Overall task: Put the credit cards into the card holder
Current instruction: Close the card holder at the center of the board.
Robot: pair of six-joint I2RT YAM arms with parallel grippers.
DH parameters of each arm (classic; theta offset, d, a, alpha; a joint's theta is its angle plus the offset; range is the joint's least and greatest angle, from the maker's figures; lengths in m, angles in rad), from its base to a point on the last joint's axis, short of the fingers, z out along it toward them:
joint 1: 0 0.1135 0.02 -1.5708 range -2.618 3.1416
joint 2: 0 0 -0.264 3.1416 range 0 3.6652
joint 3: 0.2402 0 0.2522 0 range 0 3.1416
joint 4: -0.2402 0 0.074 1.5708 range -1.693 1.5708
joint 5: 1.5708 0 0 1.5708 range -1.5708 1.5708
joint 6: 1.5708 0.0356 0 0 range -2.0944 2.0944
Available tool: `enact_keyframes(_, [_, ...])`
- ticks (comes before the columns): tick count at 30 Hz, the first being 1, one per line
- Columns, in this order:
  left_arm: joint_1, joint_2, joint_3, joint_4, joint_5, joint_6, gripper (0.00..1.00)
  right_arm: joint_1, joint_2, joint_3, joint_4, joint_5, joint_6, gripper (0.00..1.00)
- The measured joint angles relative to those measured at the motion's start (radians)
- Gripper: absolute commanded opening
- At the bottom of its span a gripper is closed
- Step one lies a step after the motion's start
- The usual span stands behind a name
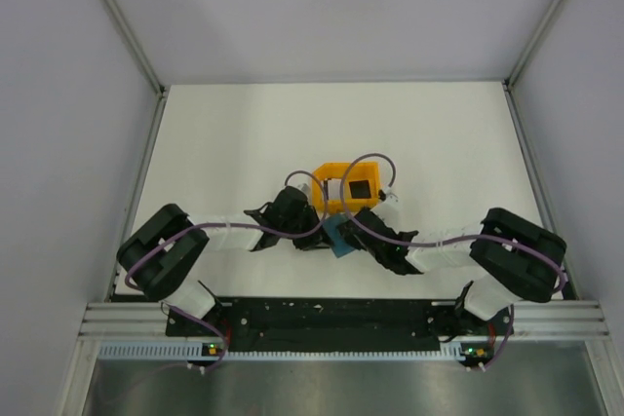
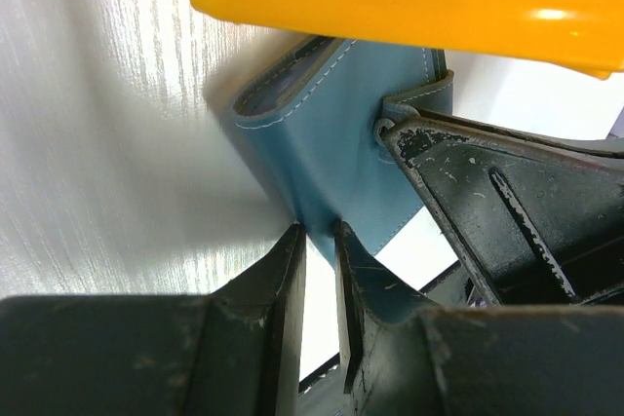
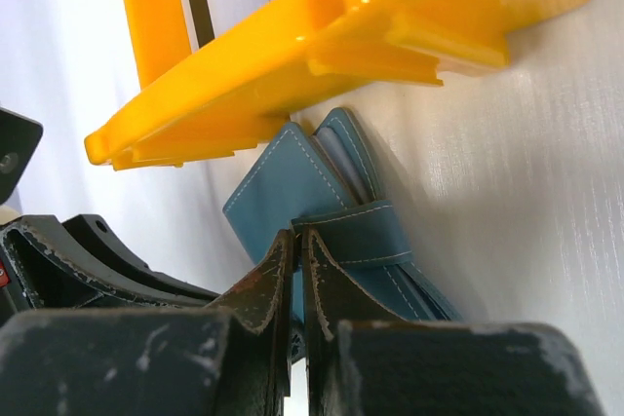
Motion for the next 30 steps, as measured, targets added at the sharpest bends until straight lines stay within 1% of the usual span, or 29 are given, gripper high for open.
enact_keyframes(2, [0.000,0.000,0.000,0.000,0.000,-0.003,0.22,0.000,0.000,-0.028,0.054,0.000,0.027,0.00])
enact_keyframes(5, [0.000,0.000,0.000,0.000,0.000,-0.003,0.21,0.000,-0.001,-0.013,0.039,0.002,0.013,0.00])
enact_keyframes(10, [0.000,-0.001,0.004,-0.009,0.000,0.002,0.22,0.000,-0.032,0.054,-0.106,-0.011,-0.057,0.00])
enact_keyframes(17, [-0.008,-0.010,0.072,-0.128,-0.031,0.061,0.22,0.003,-0.130,0.070,-0.317,-0.092,-0.091,0.00])
enact_keyframes(23, [-0.005,-0.010,0.156,-0.145,-0.061,0.110,0.22,0.007,-0.129,0.104,-0.382,-0.123,-0.159,0.00])
enact_keyframes(27, [-0.005,-0.010,0.159,-0.156,-0.055,0.130,0.23,0.008,-0.126,0.133,-0.434,-0.138,-0.205,0.00])
enact_keyframes(30, [-0.005,-0.010,0.159,-0.159,-0.025,0.135,0.22,0.003,-0.133,0.149,-0.475,-0.152,-0.226,0.00])
